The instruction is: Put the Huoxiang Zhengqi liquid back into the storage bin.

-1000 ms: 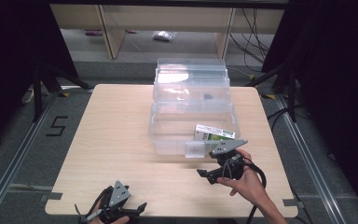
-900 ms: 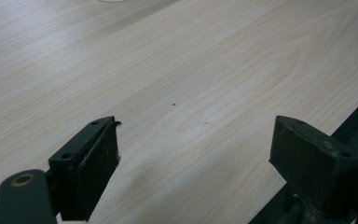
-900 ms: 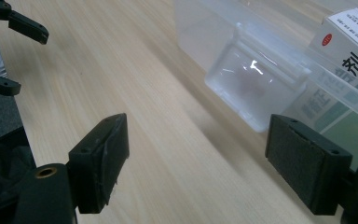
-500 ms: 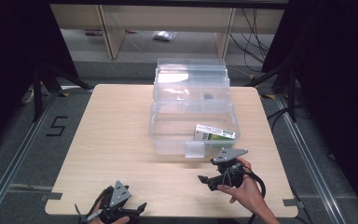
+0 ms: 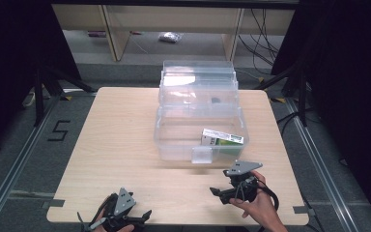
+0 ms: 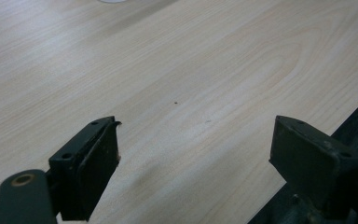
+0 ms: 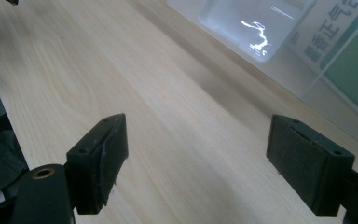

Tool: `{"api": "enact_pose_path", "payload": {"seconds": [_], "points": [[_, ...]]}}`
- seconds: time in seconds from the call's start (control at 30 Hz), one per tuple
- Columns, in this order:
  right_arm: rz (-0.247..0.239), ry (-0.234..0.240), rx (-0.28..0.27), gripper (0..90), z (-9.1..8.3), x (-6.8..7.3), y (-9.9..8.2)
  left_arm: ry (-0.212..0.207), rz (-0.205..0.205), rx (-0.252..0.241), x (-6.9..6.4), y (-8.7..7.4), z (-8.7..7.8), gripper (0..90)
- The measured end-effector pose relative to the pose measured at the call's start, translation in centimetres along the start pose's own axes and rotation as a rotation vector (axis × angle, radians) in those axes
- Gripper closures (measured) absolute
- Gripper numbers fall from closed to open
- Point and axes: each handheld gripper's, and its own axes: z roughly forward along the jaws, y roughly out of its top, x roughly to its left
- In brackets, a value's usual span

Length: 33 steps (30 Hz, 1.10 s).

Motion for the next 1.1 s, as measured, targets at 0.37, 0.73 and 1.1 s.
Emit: {"api": "enact_pose_path", "payload": {"seconds": [0.37, 0.73, 1.1], "points": [[-0.008, -0.026, 0.0, 16.8, -0.3, 0.5, -1.5, -0.01, -0.024, -0.009, -0.1, -0.1, 0.0, 14.8], [0.097, -0.066, 0.063, 16.5, -1.2, 1.2, -3.9, 0.0, -0.006, -0.006, -0.4, -0.1, -0.1, 14.8], [0.097, -0.09, 0.068, 16.6, -1.9, 0.4, -4.9, 0.0, 0.002, 0.003, -0.3, -0.1, -0.1, 14.8]]}}
